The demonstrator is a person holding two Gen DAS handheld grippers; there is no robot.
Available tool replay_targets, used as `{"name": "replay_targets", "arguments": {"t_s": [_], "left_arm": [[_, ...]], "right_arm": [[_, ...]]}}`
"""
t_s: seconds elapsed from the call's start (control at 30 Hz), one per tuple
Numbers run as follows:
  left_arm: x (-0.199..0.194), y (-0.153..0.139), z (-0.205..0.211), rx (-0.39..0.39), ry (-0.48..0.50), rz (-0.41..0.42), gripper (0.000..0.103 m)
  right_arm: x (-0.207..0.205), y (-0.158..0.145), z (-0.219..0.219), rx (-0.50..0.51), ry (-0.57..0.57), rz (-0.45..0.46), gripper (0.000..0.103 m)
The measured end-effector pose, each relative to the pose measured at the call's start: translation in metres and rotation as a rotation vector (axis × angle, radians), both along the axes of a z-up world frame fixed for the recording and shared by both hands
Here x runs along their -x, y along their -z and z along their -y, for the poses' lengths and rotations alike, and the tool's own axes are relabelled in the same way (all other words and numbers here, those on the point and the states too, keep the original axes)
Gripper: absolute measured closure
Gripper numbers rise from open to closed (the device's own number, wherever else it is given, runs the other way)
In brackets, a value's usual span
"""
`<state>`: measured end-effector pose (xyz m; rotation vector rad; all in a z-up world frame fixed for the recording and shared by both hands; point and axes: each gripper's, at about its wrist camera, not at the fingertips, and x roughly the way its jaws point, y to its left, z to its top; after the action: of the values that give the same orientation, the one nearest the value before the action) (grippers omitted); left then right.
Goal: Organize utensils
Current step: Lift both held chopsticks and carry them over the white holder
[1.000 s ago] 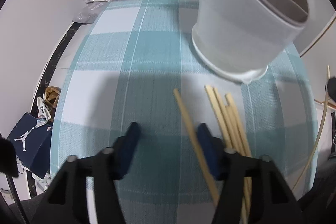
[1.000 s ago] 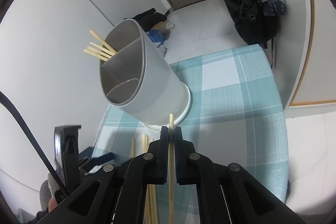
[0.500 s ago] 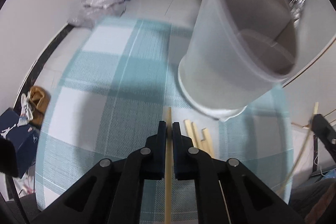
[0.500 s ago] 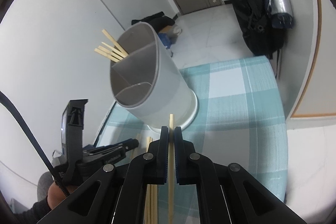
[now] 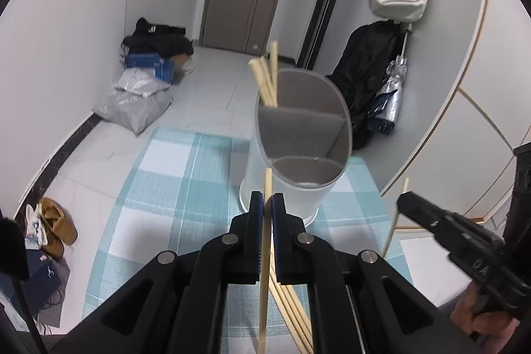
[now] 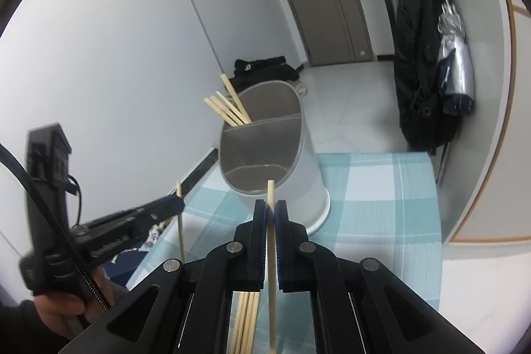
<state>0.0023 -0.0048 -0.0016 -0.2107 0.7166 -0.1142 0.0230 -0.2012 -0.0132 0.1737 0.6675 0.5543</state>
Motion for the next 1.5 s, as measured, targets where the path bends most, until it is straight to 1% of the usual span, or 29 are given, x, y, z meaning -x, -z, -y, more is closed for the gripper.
{"name": "replay_targets", "arguments": {"t_s": [0.23,0.37,0.43,0.53,0.7,0.9,1.0,1.1,1.2,1.4,1.5], "left_arm": [[0.012,-0.014,0.003,-0.002,0.013,0.029,0.101],[0.017,-0.024,0.006,-0.023,0.023,0.040,0.101],[0.018,-0.029,0.007,-0.009,0.033,0.034,0.101],[0.018,-0.046,0.010,-0.007,0.062,0.052,0.101],[0.019,-0.081,0.013,0.003,0.093,0.103,0.101],[0.011,-0.115,0.015,0.017,0.100,0.169,0.101],[0.003,-0.126,0.014,0.033,0.082,0.206,0.101],[-0.009,-0.135,0.011,0.051,0.067,0.221,0.101],[-0.019,-0.144,0.007,0.057,0.055,0.241,0.101],[-0.039,-0.157,-0.004,0.079,0.039,0.277,0.101],[-0.052,-0.158,-0.009,0.082,0.023,0.286,0.101]], "right_arm": [[0.010,-0.006,0.000,0.011,0.013,0.043,0.099],[0.012,-0.010,0.001,0.015,0.022,0.066,0.099],[0.012,-0.013,0.002,0.012,0.024,0.069,0.099],[0.013,-0.023,0.003,-0.009,0.022,0.084,0.099],[0.017,-0.051,0.006,-0.041,0.022,0.143,0.099],[0.011,-0.085,0.009,-0.087,0.016,0.184,0.099],[0.003,-0.104,0.007,-0.093,0.010,0.210,0.099],[-0.008,-0.123,0.006,-0.112,-0.008,0.225,0.099],[-0.019,-0.140,0.006,-0.108,-0.013,0.244,0.099],[-0.049,-0.167,0.001,-0.098,-0.018,0.278,0.099],[-0.066,-0.176,-0.005,-0.092,-0.031,0.293,0.099]]}}
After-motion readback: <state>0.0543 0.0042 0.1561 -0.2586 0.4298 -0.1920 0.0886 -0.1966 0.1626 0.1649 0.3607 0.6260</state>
